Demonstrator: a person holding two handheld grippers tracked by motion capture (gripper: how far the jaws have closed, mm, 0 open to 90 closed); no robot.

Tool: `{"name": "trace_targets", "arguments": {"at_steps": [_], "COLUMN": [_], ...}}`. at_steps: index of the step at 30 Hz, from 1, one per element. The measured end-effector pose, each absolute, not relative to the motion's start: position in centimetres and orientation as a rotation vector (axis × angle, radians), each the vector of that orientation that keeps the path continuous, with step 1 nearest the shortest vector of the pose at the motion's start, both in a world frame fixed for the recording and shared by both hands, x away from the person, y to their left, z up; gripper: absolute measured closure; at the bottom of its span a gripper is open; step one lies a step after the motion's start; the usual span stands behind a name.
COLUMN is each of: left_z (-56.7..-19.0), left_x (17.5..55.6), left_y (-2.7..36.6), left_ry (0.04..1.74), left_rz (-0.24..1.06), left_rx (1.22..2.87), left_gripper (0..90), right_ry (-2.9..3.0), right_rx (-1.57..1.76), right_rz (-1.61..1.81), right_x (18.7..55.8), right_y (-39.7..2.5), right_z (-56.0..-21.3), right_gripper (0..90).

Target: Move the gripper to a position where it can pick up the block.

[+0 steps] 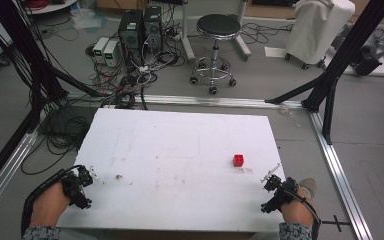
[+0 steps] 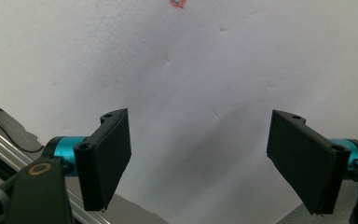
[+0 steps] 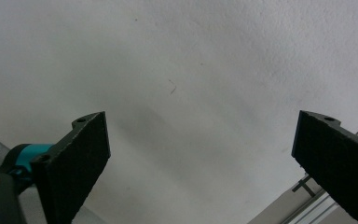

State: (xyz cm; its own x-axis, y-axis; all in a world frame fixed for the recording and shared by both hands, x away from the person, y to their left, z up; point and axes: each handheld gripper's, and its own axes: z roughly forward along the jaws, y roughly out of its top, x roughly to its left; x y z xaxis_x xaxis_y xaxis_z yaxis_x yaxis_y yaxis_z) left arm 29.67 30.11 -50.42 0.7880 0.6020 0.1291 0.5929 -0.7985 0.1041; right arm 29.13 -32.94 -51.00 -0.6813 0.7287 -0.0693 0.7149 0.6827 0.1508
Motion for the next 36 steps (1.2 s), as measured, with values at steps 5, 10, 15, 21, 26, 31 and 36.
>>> {"name": "trace_targets", "arguments": {"at_steps": [5,10,15,21,26,31,36], "left_z": [-50.30,-50.35,-50.37,-50.44,-50.48,-50.43,-50.34], "left_x": [29.68,29.70,29.76,29.77,29.77,29.75,29.71], "left_y": [30.10,30.07,30.05,29.86,29.86,29.98,30.07], "left_ry": [0.975,0.973,0.979,0.960,0.968,0.974,0.977], "left_rz": [0.246,0.242,0.237,0.240,0.241,0.250,0.250], "left_rx": [2.923,2.919,2.916,2.925,2.918,2.914,2.908], "left_gripper": [22.0,22.1,22.1,22.0,22.1,22.0,22.0], "right_ry": [2.763,2.767,2.765,2.759,2.763,2.763,2.765], "right_rx": [1.201,1.197,1.203,1.210,1.204,1.214,1.208], "right_rz": [0.176,0.177,0.183,0.191,0.200,0.210,0.231], "right_x": [29.06,29.06,29.02,29.01,29.02,28.96,28.96], "right_y": [-33.00,-33.05,-33.11,-33.10,-33.16,-33.32,-33.36], "right_z": [-50.88,-50.87,-50.89,-50.86,-50.84,-50.84,-50.57], "right_gripper": [3.4,3.4,3.4,3.4,3.4,3.4,3.4]}}
